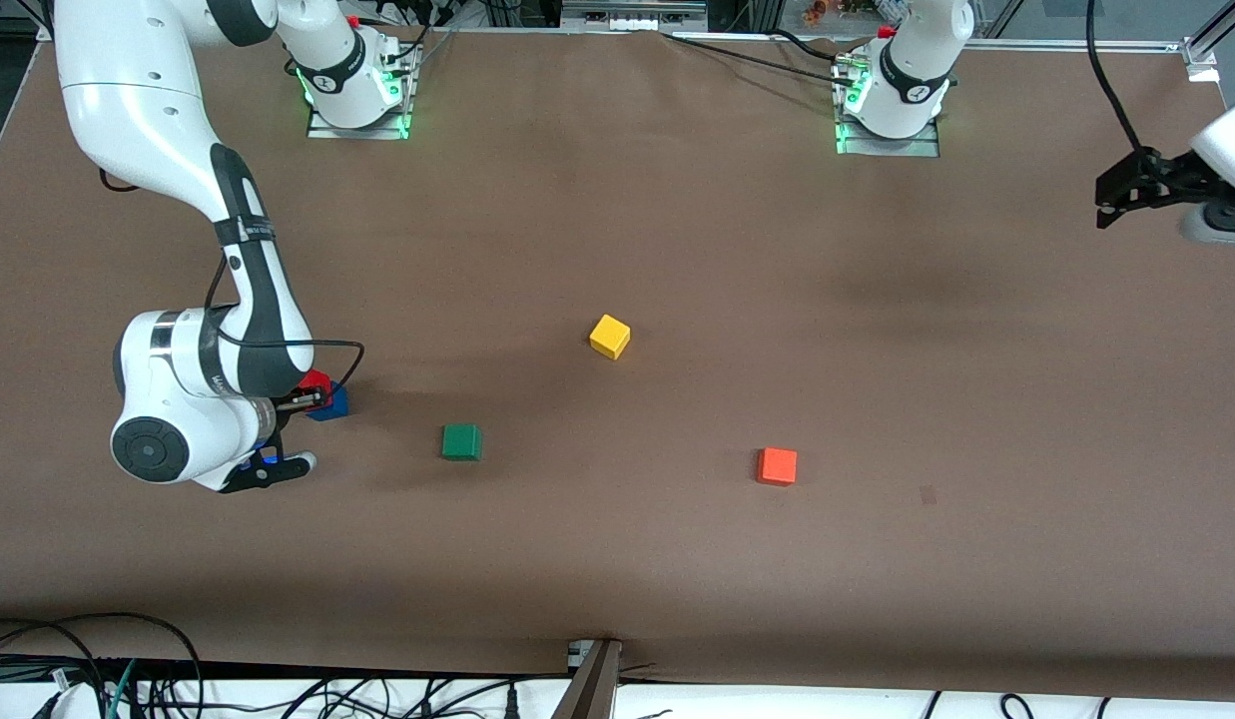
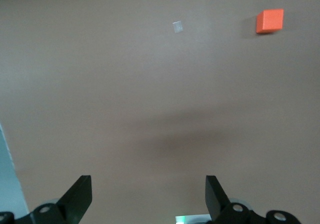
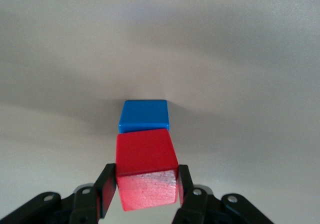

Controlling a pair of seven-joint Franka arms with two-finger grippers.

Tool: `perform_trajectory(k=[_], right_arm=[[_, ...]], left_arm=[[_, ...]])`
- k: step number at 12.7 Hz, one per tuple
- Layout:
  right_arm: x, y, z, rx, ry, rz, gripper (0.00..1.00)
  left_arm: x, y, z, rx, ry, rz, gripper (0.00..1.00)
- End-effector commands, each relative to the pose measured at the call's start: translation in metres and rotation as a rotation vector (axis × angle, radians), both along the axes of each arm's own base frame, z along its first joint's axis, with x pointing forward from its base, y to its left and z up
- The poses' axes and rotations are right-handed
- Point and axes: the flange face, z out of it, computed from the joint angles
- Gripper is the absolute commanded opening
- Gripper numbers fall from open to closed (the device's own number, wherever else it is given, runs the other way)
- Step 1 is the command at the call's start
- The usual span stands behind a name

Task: Pass red block to right arm, stack on blue

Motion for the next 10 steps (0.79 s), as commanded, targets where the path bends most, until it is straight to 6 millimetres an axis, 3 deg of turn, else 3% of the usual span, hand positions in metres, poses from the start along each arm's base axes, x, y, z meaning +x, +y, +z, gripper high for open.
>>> perform_trajectory(k=[1,5,10], right_arm=[[0.003,0.006,-0.014,-0.016,-0.016,-0.002,0.00],[0.004,0.005,-0.017,-0.024,-0.022,-0.002,0.00],[0.004,0.006,-0.018,-0.029,-0.022,-0.010,0.03]], left_arm=[[-0.006,0.005,-0.008,-0.026,0.002,0.063,1.00],[-0.001,0.027,-0.039,-0.132,-0.075,0.121,1.00],[0.002,0.021,-0.037,-0.133,-0.081,0.102,1.00]])
